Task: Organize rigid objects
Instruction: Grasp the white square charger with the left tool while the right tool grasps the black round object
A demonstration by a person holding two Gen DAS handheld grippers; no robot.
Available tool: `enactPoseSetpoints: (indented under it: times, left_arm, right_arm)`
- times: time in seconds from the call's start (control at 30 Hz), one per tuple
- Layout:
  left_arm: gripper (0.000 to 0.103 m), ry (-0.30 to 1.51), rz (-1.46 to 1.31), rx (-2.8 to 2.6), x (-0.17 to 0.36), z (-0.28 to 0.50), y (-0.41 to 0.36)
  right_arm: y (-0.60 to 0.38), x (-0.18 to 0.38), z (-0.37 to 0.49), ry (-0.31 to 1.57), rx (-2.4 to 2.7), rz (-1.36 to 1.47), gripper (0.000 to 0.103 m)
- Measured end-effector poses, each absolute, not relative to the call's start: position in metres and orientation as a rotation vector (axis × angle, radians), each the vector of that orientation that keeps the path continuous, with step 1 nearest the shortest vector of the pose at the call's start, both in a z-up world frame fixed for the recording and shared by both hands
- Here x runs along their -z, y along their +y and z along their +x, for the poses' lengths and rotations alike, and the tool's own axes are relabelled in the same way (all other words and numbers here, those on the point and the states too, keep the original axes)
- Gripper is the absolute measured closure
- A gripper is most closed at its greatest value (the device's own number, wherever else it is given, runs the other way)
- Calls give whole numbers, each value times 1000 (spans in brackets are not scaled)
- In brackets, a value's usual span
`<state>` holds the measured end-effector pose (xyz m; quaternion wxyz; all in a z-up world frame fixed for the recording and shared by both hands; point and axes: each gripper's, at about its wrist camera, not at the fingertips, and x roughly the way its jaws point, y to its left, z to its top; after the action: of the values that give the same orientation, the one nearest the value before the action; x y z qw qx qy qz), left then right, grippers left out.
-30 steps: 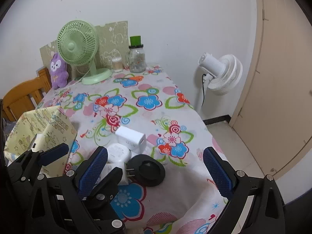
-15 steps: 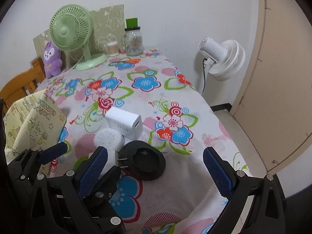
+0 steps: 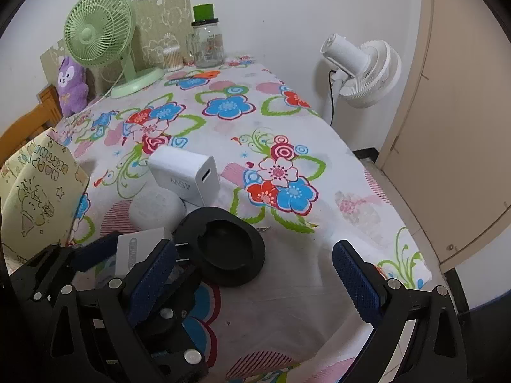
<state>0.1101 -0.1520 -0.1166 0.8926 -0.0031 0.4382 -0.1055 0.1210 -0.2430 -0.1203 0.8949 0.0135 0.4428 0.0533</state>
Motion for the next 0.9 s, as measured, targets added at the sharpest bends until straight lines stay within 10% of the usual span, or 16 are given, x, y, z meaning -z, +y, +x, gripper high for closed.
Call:
enactPoseSetpoints:
  times: [0.9]
  left_arm:
    - [42, 895, 7, 182, 117, 113, -135]
  right_arm:
    - [-224, 136, 138, 947, -112, 102, 49]
